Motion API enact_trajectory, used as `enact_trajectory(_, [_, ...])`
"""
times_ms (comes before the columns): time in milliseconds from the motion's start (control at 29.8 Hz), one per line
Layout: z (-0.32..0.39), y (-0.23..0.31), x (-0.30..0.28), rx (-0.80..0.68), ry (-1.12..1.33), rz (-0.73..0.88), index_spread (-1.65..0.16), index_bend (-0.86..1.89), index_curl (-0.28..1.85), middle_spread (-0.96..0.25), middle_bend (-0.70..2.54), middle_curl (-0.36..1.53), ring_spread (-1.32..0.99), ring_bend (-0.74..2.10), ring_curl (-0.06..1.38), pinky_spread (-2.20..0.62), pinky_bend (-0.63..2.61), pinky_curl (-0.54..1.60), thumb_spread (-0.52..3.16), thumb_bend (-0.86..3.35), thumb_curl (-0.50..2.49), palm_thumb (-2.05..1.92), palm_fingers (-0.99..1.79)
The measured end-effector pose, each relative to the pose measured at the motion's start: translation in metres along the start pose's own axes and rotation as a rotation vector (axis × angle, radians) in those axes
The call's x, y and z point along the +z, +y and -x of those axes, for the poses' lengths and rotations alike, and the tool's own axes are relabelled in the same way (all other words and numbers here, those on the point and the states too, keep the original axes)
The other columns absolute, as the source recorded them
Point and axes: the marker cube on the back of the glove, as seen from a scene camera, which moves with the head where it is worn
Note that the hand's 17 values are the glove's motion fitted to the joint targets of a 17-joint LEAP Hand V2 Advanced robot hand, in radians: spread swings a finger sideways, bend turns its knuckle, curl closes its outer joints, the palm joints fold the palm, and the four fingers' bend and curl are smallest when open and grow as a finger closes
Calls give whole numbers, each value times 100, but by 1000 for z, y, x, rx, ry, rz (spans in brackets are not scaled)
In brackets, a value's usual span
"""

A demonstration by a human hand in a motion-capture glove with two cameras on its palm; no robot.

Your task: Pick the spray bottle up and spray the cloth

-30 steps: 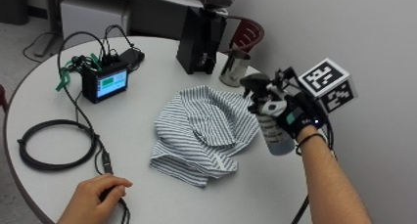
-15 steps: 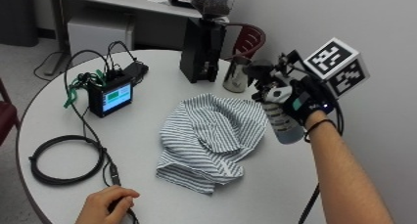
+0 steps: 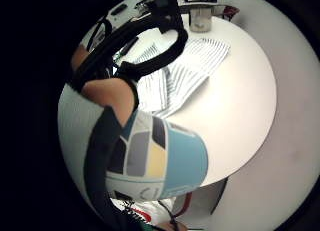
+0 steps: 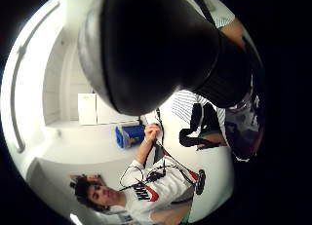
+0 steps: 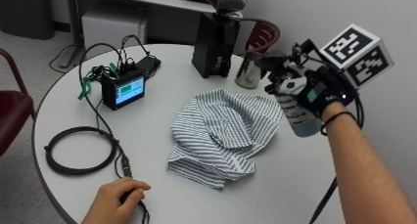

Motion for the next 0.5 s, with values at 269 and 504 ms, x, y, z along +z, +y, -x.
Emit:
enact_trajectory(269, [-63, 14, 54, 131, -20, 92, -29, 12, 31, -8, 21, 46, -9, 49, 43, 13, 20, 36, 73, -3, 61, 97, 108])
enact_trajectory(504, [-77, 32, 72, 73, -164, 14, -29, 12, 31, -8, 21, 46, -9, 49, 43, 13, 20, 36, 74, -3, 61, 97, 108])
